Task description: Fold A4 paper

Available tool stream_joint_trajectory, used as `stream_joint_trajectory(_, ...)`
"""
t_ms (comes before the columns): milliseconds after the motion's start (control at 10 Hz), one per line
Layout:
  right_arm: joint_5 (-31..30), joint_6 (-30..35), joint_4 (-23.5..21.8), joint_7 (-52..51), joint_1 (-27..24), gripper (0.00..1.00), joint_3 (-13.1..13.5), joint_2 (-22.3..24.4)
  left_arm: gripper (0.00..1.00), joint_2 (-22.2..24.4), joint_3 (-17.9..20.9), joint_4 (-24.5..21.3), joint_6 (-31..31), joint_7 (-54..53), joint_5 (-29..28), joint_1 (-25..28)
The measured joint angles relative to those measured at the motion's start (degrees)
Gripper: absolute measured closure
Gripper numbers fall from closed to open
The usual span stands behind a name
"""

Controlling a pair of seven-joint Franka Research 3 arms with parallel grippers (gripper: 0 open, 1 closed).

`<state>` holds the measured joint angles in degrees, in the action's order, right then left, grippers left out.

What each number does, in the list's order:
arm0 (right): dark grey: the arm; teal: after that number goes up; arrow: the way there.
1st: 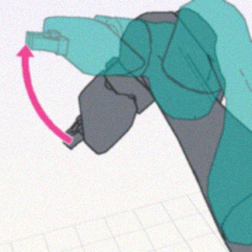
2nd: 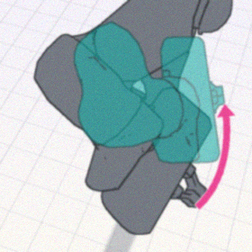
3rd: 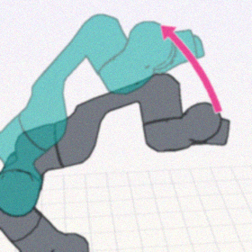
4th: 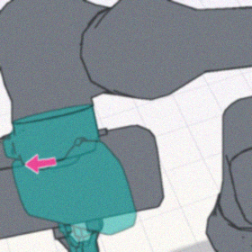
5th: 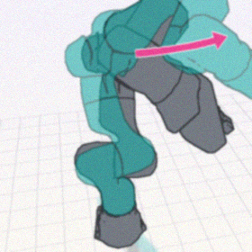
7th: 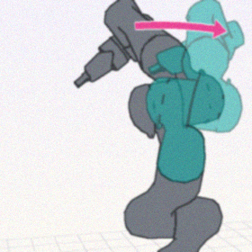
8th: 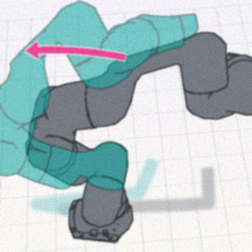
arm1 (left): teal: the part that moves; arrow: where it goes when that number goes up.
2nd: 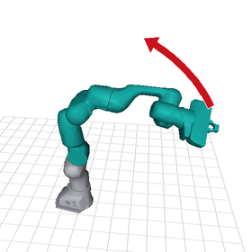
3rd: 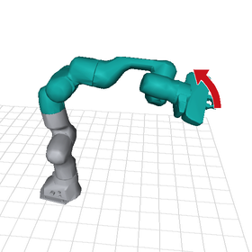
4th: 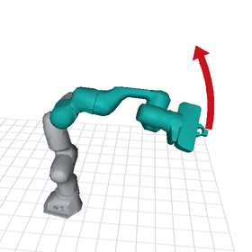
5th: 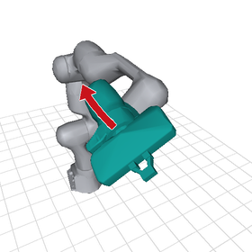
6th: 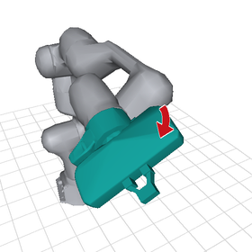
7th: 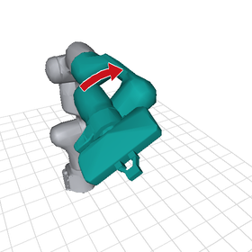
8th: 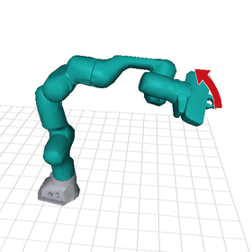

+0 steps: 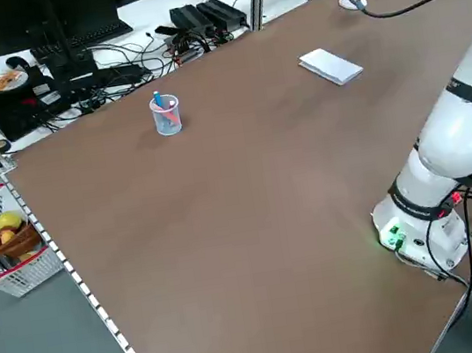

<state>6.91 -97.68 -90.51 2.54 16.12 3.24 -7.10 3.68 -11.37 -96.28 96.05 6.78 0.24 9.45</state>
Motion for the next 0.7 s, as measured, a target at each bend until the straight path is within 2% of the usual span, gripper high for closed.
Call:
stream_joint_trajectory(200, -2.1, 8.3, 4.2, -0.1, -5.1, 0.09, -0.4, 2.5, 0.00, 0.0, 0.0, -0.1, 0.0, 0.0, 0.0, 0.0)
stream_joint_trajectory(300, -2.5, 10.0, 5.7, -0.1, -7.6, 0.01, -0.5, 2.5, 0.00, 0.0, 0.0, -0.1, 0.0, 0.0, 0.0, 0.0)
stream_joint_trajectory(500, -2.9, 14.4, 8.6, -0.1, -12.0, 0.01, -0.1, 2.3, 0.00, 0.0, 0.0, -0.2, 0.0, 0.0, 0.0, 0.0)
stream_joint_trajectory(700, -5.0, 16.0, 10.8, -0.1, -13.5, 0.01, 1.2, 2.3, 0.00, 0.0, 0.0, -0.2, 0.0, 0.0, 0.0, 0.0)
